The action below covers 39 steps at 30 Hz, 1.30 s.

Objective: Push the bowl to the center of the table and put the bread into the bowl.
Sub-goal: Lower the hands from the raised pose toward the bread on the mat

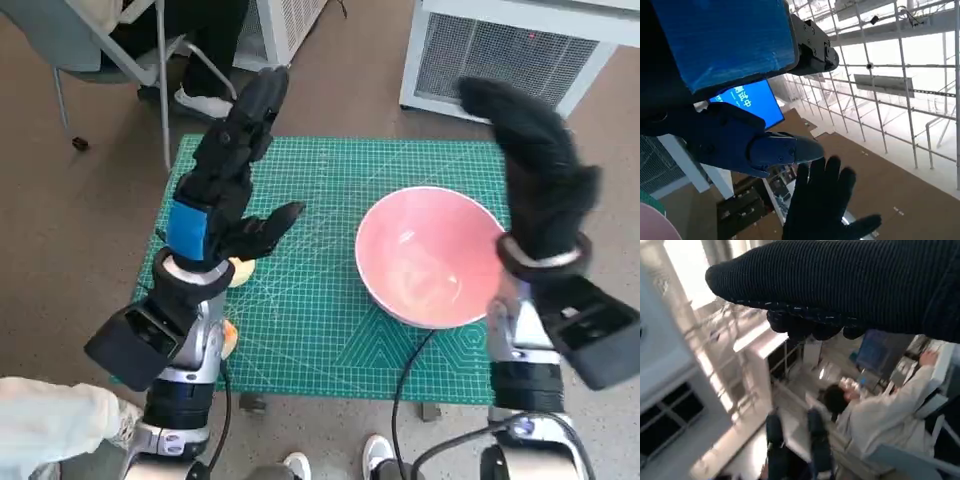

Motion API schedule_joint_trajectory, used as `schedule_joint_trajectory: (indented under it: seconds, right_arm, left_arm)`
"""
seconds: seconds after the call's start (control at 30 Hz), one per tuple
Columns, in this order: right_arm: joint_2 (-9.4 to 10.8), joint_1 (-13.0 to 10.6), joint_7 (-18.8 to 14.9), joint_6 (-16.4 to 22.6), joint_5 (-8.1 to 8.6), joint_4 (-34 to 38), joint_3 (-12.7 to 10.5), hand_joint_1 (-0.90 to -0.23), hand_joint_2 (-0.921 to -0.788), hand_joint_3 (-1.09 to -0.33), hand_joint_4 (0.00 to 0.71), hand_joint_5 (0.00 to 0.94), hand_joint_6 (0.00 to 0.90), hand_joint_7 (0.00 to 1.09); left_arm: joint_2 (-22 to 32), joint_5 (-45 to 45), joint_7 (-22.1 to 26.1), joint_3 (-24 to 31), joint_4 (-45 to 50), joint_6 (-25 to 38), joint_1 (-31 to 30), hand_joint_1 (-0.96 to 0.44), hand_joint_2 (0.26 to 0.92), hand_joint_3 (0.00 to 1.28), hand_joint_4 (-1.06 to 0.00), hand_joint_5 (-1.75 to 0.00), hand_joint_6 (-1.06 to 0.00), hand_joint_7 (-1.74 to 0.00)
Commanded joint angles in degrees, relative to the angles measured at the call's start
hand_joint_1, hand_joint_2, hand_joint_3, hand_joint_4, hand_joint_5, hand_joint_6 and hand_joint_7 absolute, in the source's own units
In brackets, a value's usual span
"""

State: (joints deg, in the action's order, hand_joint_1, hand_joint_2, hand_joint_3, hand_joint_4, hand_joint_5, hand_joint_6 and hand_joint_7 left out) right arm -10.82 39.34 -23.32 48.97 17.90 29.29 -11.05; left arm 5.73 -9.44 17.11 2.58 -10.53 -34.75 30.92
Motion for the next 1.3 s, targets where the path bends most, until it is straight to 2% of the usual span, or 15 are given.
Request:
schedule_joint_trajectory:
  seconds: [0.03,0.2,0.4,0.63,0.83,1.03,1.17,1.3]
  right_arm:
    - [-1.1,-2.9,2.5,0.5,0.72,5.2,-4.1,-0.541,-0.921,-0.821,0.228,0.007,-0.001,0.57]
    - [-0.8,-4.1,6.2,1.4,-0.54,9.6,-7.0,-0.526,-0.921,-0.808,0.238,0.013,-0.001,0.58]
    - [-0.8,-6.0,11.8,3.4,-3.49,16.6,-9.1,-0.503,-0.921,-0.835,0.243,0.016,-0.001,0.56]
    - [0.0,-7.7,15.8,5.1,-5.65,23.1,-9.5,-0.499,-0.921,-0.867,0.235,0.012,-0.001,0.54]
    - [1.5,-8.0,19.6,5.0,-8.52,28.2,-8.3,-0.501,-0.921,-0.912,0.229,0.009,-0.001,0.52]
    - [2.2,-5.8,19.0,2.6,-7.71,35.7,-8.6,-0.499,-0.921,-0.888,0.243,0.017,-0.001,0.54]
    - [2.2,-3.8,18.1,-0.8,-7.17,40.3,-9.3,-0.484,-0.921,-0.878,0.23,0.01,0.0,0.51]
    - [3.1,-2.1,16.5,-3.7,-5.91,42.3,-10.4,-0.475,-0.921,-0.877,0.22,0.004,0.005,0.51]
  left_arm:
    - [0.6,-0.3,-0.1,0.7,-0.1,-0.1,-0.3,-0.53,0.921,0.28,-0.28,-0.02,-0.37,-0.02]
    - [0.8,-0.3,-0.2,1.0,-0.1,-0.3,-0.5,-0.52,0.921,0.28,-0.28,-0.01,-0.37,-0.02]
    - [0.8,-0.6,0.0,1.1,0.1,-0.3,-0.9,-0.5,0.921,0.28,-0.25,0.0,-0.36,-0.02]
    - [1.0,-1.5,0.5,1.3,0.4,0.0,-1.3,-0.48,0.921,0.27,-0.25,0.0,-0.36,-0.02]
    - [1.4,-1.9,0.7,1.6,0.1,0.1,-1.0,-0.48,0.921,0.27,-0.25,0.0,-0.36,-0.02]
    - [1.5,-1.5,0.6,1.6,0.2,0.2,-1.0,-0.46,0.921,0.27,-0.25,0.0,-0.36,-0.01]
    - [1.5,-1.5,0.6,1.6,0.5,0.4,-1.1,-0.47,0.921,0.27,-0.26,0.0,-0.36,-0.01]
    - [1.9,-1.4,0.6,1.8,0.6,0.4,-1.2,-0.48,0.921,0.27,-0.25,0.0,-0.36,-0.01]
